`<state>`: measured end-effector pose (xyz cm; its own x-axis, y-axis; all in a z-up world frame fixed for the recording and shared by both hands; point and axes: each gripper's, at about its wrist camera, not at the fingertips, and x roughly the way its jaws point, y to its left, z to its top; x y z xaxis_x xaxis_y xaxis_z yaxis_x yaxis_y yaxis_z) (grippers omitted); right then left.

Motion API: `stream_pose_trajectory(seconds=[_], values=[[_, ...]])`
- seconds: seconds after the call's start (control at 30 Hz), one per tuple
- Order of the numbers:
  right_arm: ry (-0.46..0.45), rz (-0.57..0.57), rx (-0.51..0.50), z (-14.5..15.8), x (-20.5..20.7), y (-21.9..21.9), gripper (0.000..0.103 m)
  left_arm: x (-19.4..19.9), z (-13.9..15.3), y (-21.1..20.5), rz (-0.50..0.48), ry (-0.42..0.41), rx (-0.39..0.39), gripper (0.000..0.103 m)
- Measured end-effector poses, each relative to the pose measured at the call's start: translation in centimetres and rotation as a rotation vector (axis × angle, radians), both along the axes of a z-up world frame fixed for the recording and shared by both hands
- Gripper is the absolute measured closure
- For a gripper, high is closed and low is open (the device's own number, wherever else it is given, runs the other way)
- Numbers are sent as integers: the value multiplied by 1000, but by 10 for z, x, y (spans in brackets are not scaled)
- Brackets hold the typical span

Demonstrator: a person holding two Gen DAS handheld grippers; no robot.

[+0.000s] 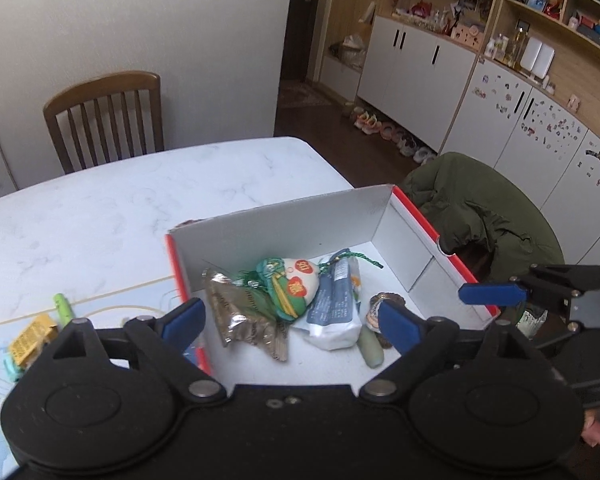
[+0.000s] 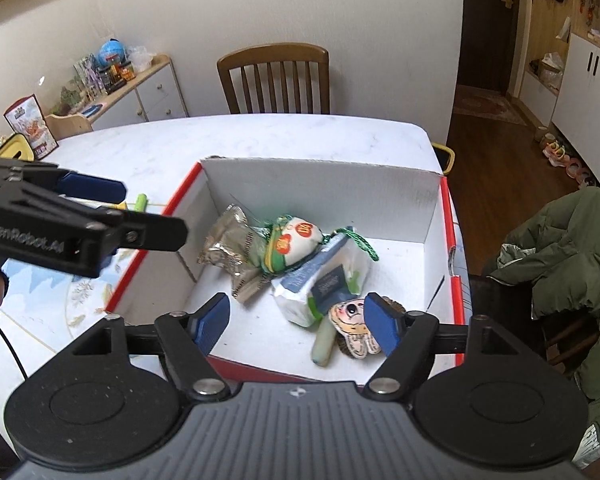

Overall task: Organize objects
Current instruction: 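Withdraw both tools from the box back over the table items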

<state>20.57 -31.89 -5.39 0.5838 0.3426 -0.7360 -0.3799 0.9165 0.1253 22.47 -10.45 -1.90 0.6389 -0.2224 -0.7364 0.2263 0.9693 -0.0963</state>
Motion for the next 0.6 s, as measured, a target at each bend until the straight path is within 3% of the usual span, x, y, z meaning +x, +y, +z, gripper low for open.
stream_pose_trajectory(seconds=[0.27, 0.6], values=[[-29, 11, 52, 12, -15, 32, 20, -28, 6, 54, 71, -32, -49, 3], [-32, 57, 40, 13, -24, 107, 19, -52, 1, 133, 172, -74, -41, 0]])
